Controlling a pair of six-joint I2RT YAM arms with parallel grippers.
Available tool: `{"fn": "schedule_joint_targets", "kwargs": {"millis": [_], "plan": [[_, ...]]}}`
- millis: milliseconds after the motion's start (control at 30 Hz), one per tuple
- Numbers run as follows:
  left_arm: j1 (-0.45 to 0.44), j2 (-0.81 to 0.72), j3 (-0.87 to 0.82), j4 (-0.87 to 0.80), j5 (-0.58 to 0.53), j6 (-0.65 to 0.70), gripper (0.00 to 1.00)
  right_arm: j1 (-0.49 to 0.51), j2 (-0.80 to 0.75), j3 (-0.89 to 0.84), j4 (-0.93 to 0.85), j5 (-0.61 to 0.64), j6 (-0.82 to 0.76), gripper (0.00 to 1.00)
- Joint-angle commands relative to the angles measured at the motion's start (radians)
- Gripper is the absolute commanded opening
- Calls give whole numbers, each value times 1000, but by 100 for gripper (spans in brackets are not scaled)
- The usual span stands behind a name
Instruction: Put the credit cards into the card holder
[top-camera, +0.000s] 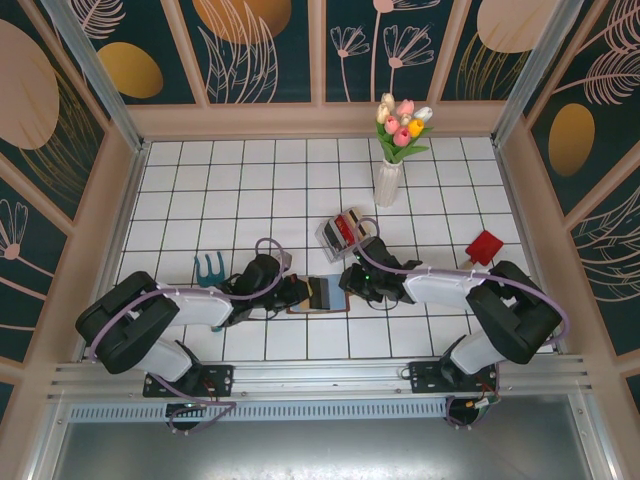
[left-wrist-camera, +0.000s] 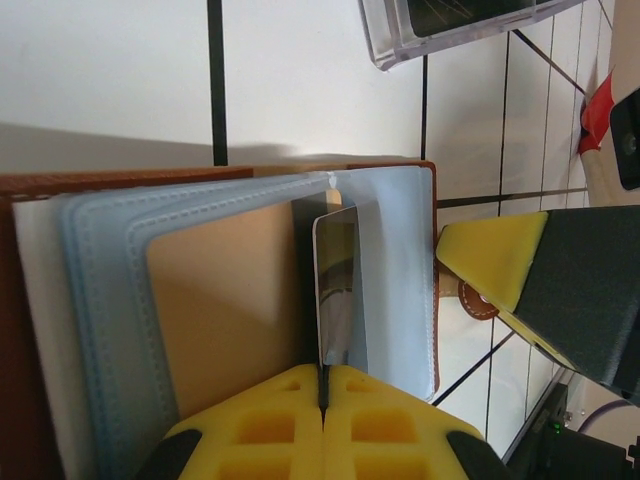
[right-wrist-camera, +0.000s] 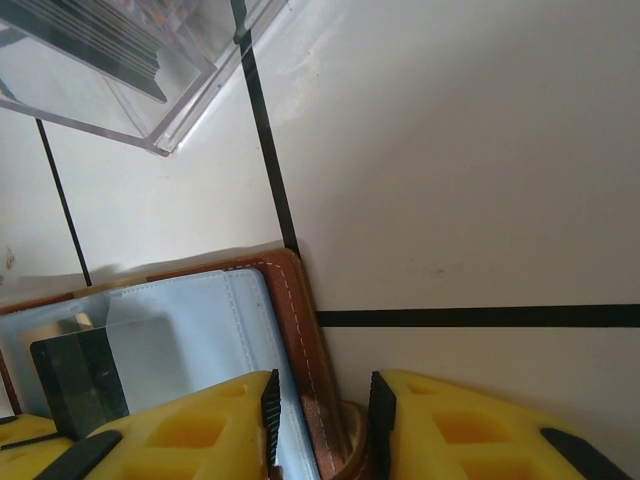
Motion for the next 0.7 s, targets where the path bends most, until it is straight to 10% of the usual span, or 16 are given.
{"fn": "schedule_joint_targets", "kwargs": {"millis": [0, 667], "plan": [[-8, 16, 36, -33, 33, 1, 0, 26, 59, 7, 5, -12, 12, 34], [-11, 92, 65, 105, 61, -169, 9, 46, 32, -22, 27, -29, 56, 32]]}}
